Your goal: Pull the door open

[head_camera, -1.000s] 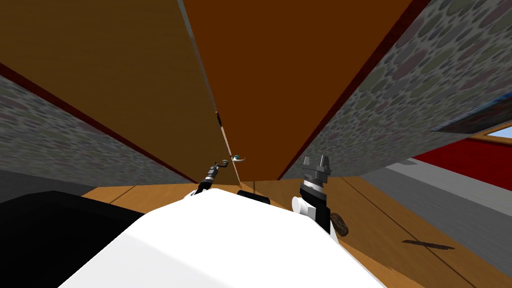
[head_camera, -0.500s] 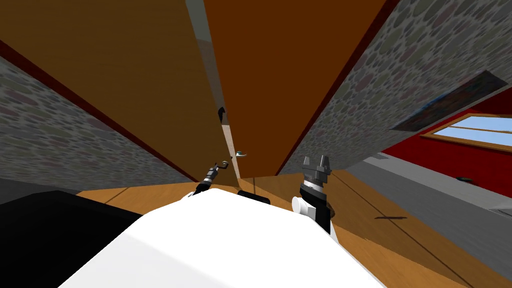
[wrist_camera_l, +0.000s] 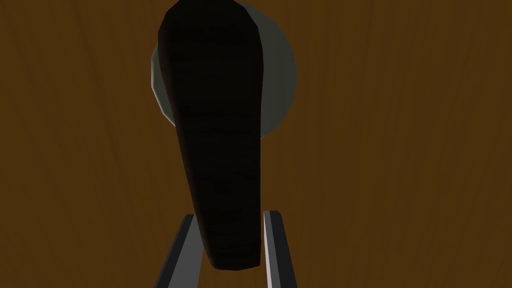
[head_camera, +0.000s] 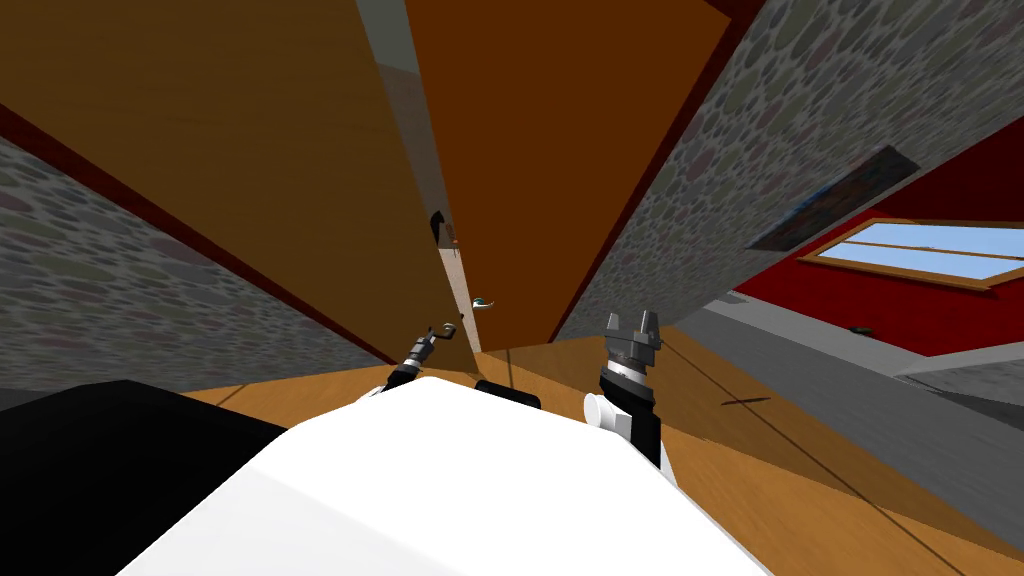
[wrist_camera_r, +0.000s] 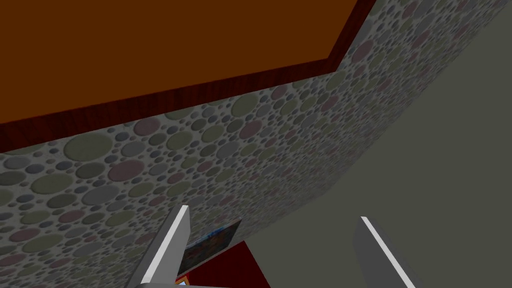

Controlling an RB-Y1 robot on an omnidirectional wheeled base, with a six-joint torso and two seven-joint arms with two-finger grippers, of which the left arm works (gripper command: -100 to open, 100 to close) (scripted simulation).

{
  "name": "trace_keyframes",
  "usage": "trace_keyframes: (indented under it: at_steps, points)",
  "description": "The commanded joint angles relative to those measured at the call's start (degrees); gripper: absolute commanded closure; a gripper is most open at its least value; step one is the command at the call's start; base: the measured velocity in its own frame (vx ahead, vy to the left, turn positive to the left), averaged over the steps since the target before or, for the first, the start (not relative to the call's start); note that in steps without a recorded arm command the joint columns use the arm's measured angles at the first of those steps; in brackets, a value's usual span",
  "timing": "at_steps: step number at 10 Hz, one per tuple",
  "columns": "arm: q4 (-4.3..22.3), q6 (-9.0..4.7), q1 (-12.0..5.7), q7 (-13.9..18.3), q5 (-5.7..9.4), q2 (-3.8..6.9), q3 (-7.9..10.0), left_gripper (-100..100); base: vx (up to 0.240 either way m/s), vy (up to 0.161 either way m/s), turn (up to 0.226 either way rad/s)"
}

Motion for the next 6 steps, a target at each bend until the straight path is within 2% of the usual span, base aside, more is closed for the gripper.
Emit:
trace_keyframes:
  at_steps: [1, 2, 3, 4, 5, 6]
  points:
    - [-0.36, -1.98, 1.45, 0.85, -0.72, -0.01, -1.45, 100, -0.214, 0.061, -0.177]
    - [-0.34, -3.24, 2.21, 1.41, -1.01, 0.34, -2.04, 100, -0.212, 0.065, -0.181]
    - [-0.34, -3.24, 2.21, 1.41, -1.01, 0.34, -2.04, 100, -0.142, 0.042, -0.051]
    - [-0.31, -5.48, 3.55, 2.41, -1.51, 0.96, -3.10, 100, -0.184, 0.033, -0.158]
    - [-0.31, -5.48, 3.55, 2.41, -1.51, 0.96, -3.10, 100, -0.165, 0.043, -0.103]
    - [-0.29, -6.30, 4.04, 2.78, -1.70, 1.18, -3.48, 100, -0.136, 0.035, -0.085]
